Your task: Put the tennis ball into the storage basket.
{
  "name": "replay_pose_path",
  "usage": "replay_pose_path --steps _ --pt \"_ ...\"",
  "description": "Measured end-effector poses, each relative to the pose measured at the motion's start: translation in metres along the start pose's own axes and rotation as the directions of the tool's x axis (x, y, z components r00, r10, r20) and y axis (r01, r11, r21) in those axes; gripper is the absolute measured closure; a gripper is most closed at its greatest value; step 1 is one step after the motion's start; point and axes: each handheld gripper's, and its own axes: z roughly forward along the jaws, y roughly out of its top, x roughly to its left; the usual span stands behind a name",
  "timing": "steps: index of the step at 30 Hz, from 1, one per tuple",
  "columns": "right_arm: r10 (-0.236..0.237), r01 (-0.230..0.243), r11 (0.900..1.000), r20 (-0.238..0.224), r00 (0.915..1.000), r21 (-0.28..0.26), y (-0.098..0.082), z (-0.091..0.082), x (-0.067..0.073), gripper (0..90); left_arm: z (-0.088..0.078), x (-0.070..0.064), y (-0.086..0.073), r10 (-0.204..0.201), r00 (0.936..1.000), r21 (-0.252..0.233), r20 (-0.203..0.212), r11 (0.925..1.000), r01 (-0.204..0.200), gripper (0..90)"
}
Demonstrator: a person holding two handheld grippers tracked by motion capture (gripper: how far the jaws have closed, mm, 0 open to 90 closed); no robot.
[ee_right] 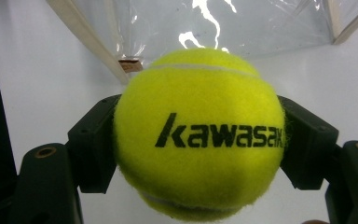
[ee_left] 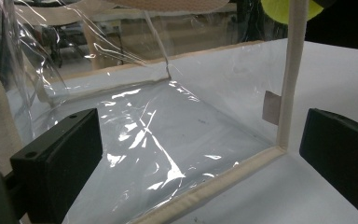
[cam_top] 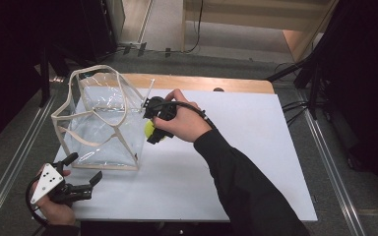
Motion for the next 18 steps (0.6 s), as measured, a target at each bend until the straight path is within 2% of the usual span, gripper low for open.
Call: replay_pose_path --steps 18 --pt "-0.026 0.026 1.0 0.007 0.9996 -0.001 0.017 -0.028 0.0 23.3 0.0 0.0 0.0 0.0 1.0 -0.002 0.004 1.0 0.0 0.0"
